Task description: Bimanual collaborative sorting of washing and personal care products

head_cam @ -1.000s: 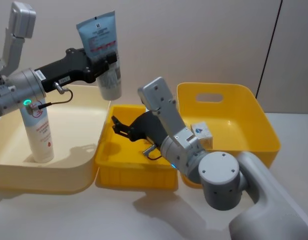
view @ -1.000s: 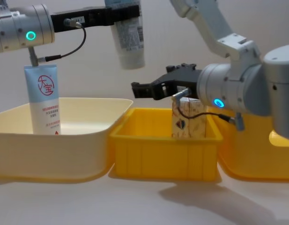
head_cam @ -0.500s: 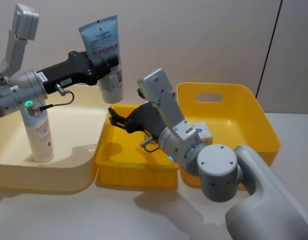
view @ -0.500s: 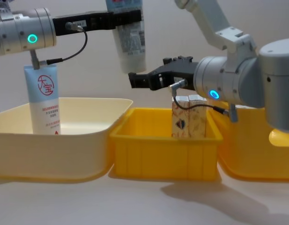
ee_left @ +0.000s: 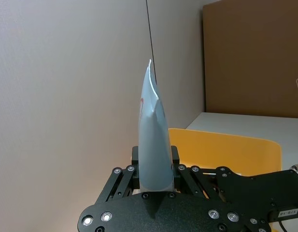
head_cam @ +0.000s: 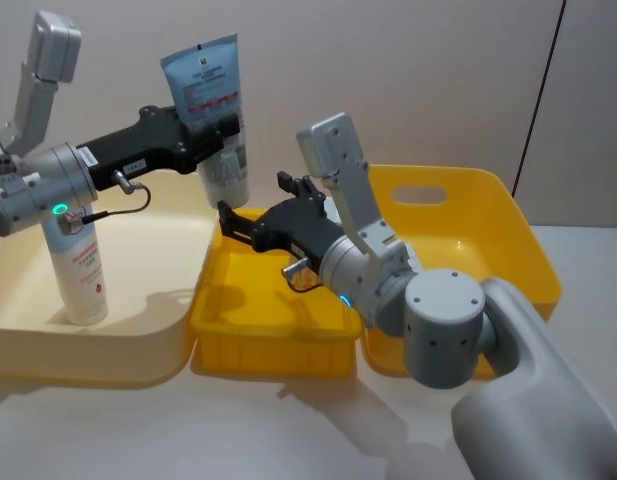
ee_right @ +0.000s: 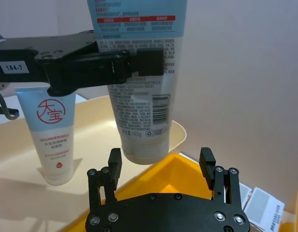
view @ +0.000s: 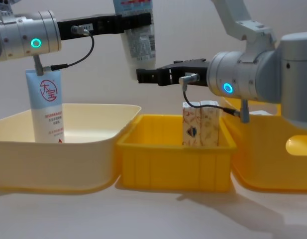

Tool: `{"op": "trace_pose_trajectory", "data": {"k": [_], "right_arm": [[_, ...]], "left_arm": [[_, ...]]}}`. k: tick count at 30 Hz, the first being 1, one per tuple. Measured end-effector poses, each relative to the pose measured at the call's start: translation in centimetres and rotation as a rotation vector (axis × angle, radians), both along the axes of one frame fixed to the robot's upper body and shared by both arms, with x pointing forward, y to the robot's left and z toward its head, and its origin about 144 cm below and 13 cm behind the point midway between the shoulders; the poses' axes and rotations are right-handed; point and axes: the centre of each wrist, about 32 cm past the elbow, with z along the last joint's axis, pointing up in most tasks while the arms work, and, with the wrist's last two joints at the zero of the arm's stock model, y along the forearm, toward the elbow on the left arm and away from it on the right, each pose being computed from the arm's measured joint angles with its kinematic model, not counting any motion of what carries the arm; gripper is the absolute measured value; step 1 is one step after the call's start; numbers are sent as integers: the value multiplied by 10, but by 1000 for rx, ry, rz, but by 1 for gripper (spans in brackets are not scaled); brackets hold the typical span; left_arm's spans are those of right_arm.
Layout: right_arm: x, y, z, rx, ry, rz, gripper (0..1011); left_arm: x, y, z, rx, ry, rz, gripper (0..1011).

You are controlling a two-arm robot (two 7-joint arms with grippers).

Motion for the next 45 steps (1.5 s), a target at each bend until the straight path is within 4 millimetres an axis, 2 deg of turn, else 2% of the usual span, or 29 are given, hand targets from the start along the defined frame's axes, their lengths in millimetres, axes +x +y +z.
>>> {"op": "trace_pose_trajectory", "data": {"k": [27, 45], "right_arm": [[15, 19, 19, 82, 37, 74, 1001], [20, 37, 17, 29, -9, 49, 1001]], "left_arm": [[0, 3, -6, -6, 14, 13, 310], [-1, 5, -9, -11, 17, 25, 308]]}}
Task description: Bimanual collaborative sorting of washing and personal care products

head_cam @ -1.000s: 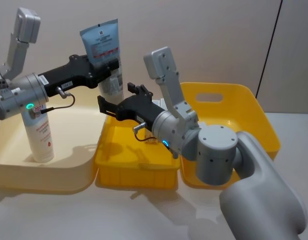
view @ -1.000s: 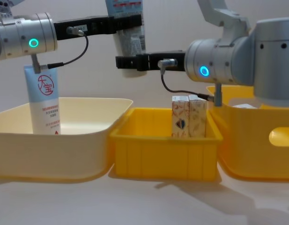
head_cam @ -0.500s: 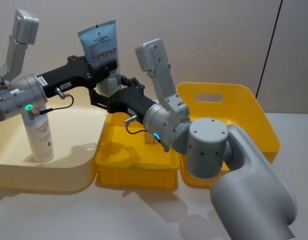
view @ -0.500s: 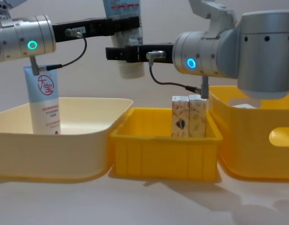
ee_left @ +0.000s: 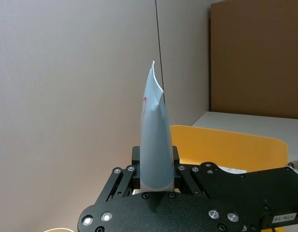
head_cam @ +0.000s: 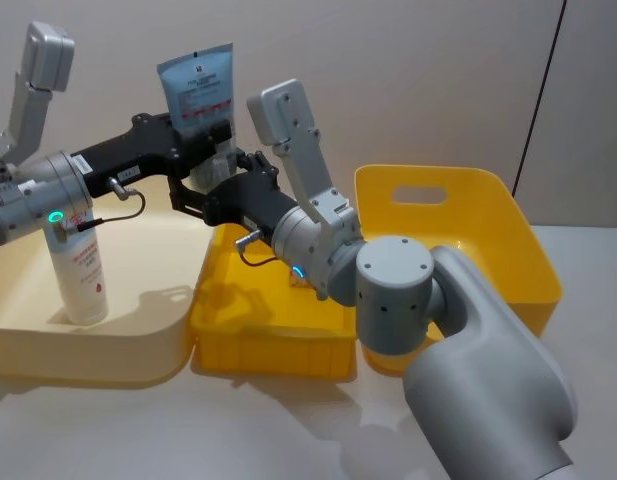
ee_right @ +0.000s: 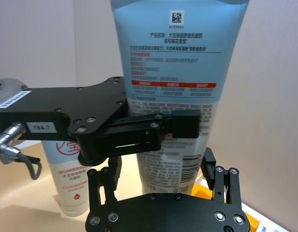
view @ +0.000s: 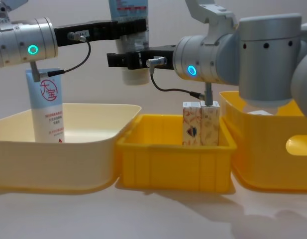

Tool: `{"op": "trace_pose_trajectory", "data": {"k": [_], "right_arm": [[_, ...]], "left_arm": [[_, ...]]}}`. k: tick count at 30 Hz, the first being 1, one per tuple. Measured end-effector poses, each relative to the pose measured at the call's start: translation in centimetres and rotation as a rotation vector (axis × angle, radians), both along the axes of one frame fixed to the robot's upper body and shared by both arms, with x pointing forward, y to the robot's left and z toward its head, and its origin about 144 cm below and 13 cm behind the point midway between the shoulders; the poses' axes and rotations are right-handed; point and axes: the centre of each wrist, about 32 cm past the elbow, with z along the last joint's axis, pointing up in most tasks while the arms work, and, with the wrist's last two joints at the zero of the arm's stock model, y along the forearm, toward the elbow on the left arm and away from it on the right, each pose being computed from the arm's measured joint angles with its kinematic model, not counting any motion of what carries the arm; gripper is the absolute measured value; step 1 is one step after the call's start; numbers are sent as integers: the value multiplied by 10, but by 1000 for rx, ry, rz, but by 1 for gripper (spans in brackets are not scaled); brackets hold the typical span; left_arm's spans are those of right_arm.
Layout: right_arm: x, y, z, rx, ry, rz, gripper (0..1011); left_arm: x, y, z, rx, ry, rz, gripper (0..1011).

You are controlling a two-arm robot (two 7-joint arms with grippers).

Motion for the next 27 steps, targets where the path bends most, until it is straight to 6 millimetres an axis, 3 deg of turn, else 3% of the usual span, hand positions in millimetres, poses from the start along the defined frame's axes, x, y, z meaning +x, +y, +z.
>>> {"op": "trace_pose_trajectory", "data": {"k": [18, 27], "right_arm": [[5, 2, -1, -13, -13, -44, 1001], [6, 2, -2, -14, -14, -48, 799]], "left_arm": [[0, 1, -2, -7, -2, 9, 308], [-1, 0, -2, -8, -4, 12, 308]]}}
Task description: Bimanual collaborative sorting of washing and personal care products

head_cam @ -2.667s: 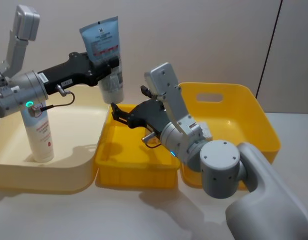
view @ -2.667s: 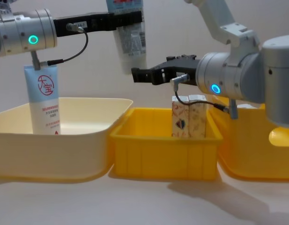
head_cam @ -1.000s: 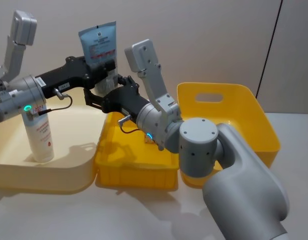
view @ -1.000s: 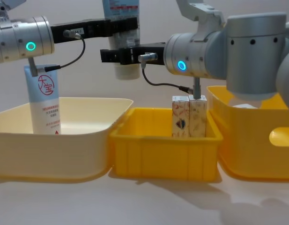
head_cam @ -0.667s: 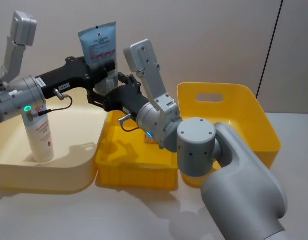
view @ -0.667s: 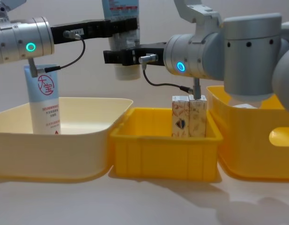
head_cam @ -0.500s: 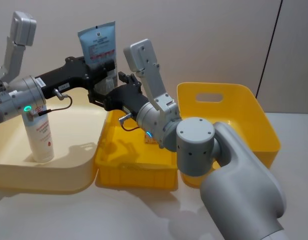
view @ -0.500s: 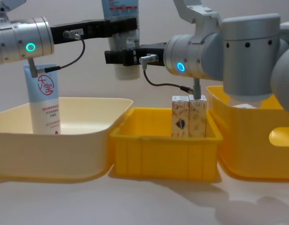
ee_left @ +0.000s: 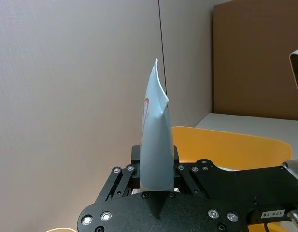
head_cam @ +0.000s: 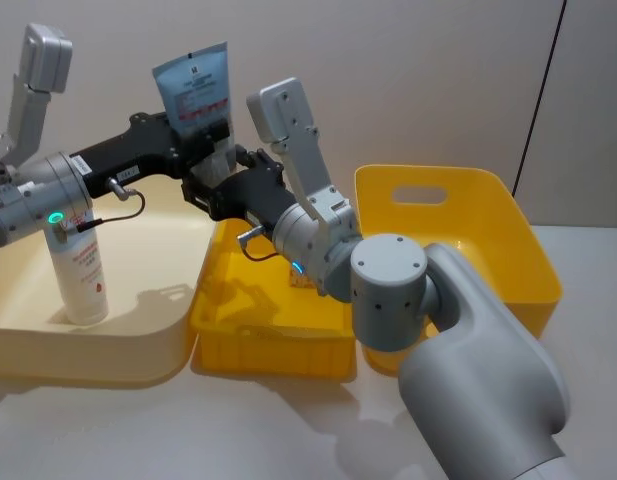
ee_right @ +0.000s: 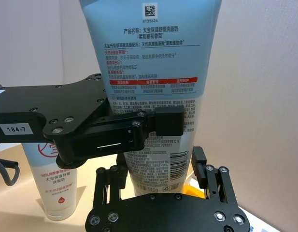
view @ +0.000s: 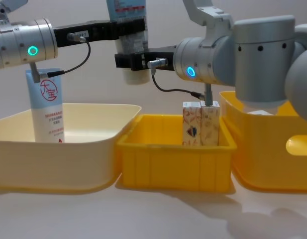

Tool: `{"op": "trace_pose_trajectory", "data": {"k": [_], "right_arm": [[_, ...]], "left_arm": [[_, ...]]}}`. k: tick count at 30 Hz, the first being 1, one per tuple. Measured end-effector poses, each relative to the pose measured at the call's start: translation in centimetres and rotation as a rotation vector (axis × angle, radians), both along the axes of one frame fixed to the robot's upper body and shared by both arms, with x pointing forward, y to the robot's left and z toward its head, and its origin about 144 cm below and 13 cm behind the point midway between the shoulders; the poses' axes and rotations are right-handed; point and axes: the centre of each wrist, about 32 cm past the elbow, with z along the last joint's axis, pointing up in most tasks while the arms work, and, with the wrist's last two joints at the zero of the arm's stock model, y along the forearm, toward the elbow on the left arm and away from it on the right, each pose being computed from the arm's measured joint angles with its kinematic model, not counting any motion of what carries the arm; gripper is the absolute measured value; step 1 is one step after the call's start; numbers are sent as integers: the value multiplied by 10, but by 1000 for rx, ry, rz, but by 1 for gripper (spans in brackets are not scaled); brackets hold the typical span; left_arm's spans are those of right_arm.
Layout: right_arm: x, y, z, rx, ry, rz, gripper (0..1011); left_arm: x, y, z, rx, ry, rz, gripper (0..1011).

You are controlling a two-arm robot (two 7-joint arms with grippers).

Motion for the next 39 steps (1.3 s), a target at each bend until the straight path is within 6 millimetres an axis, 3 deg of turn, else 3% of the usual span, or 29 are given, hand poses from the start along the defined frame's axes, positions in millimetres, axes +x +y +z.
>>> {"op": "trace_pose_trajectory", "data": {"k": [17, 39], "right_arm": [[1, 0, 0, 0, -1, -6, 683], [1, 0, 0, 0, -1, -8, 617]], "left_arm": [[0, 0, 0, -1, -2, 2, 310], [0, 0, 0, -1, -1, 2, 310]]}}
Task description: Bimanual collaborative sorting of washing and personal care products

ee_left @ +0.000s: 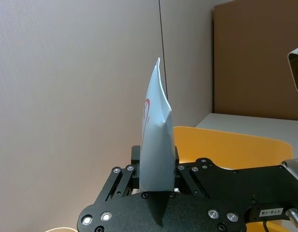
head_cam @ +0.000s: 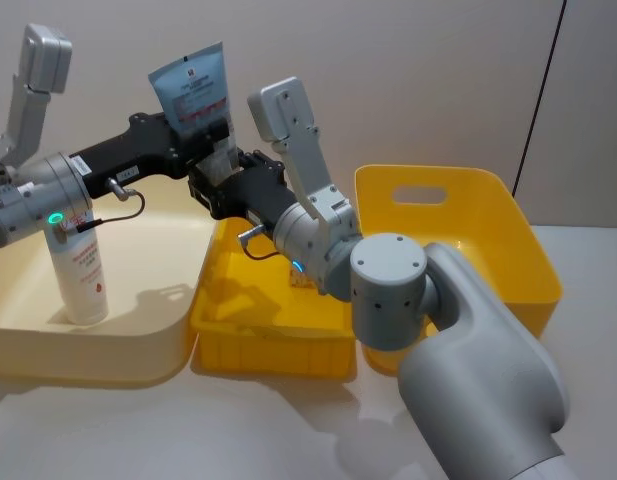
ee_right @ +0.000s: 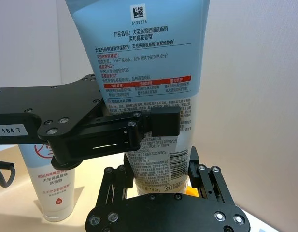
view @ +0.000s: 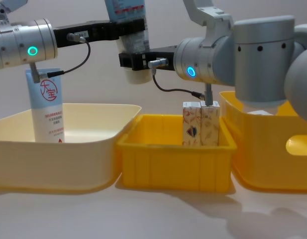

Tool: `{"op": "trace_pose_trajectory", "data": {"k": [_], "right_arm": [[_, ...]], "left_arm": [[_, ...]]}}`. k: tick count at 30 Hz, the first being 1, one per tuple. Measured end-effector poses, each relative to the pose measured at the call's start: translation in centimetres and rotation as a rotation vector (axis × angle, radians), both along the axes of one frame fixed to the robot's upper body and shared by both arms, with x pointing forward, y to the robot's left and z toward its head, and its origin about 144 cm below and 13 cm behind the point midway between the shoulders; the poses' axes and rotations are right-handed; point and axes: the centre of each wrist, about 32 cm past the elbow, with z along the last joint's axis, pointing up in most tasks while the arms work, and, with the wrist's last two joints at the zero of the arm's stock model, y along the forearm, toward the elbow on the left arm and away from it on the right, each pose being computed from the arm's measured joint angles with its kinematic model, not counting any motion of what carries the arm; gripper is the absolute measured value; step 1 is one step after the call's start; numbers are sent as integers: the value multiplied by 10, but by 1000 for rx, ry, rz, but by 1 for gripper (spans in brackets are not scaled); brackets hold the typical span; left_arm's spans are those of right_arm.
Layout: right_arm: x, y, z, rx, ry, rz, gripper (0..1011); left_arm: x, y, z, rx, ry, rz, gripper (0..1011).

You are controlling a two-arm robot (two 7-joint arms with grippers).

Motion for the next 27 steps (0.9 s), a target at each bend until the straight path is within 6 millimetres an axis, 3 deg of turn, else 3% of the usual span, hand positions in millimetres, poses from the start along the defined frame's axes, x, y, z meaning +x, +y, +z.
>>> {"op": "trace_pose_trajectory", "data": {"k": [8, 10, 18, 21, 27], "right_arm": [[0, 0, 0, 0, 0, -1, 617], [0, 0, 0, 0, 0, -2, 617], [0, 0, 0, 0, 0, -2, 616], [0, 0, 0, 0, 0, -1, 616], [2, 5, 3, -14, -18, -12, 616]], "left_arm": [[0, 0, 0, 0, 0, 0, 355], [0, 0, 0, 0, 0, 0, 453], [0, 0, 0, 0, 0, 0, 650], [0, 0, 0, 0, 0, 0, 791], [0, 0, 0, 0, 0, 0, 945]]}}
